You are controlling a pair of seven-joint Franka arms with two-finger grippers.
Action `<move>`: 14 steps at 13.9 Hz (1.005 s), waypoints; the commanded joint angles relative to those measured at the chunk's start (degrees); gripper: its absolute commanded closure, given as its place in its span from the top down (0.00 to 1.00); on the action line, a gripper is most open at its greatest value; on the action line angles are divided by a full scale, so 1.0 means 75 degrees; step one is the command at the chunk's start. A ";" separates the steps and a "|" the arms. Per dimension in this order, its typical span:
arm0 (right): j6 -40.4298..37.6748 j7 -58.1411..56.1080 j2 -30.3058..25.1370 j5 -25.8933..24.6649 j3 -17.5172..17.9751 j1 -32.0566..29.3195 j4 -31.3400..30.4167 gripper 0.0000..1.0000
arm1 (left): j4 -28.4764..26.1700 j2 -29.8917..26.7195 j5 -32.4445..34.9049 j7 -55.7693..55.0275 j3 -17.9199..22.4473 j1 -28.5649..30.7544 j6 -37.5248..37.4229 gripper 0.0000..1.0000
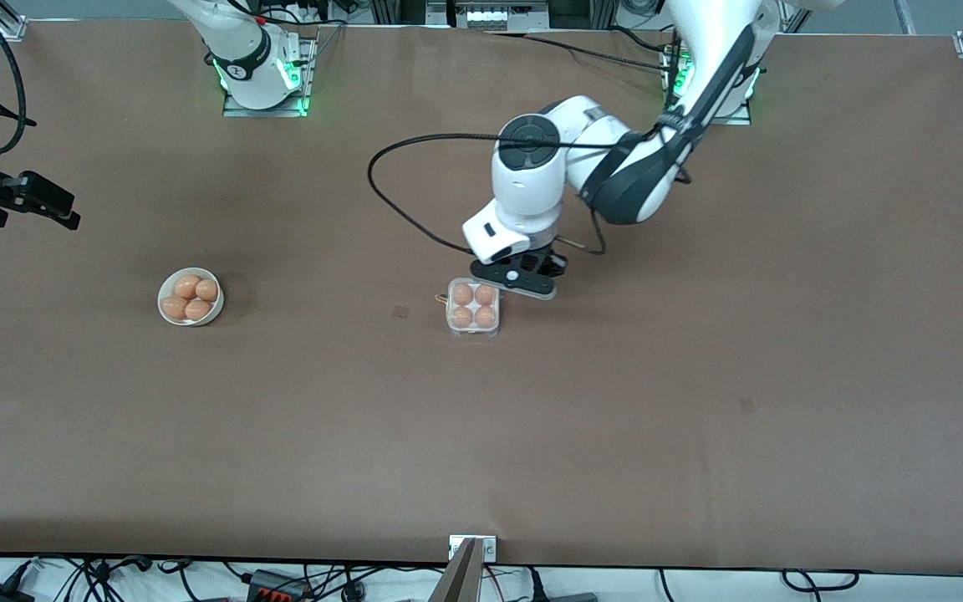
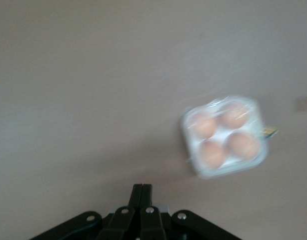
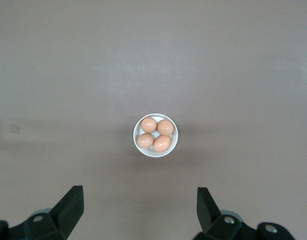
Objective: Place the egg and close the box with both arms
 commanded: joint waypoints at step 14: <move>-0.0098 -0.0114 -0.0003 0.0017 0.0060 -0.0036 0.0116 1.00 | 0.0181 -0.2787 -0.1585 0.2526 0.0307 0.3517 -0.3362 1.00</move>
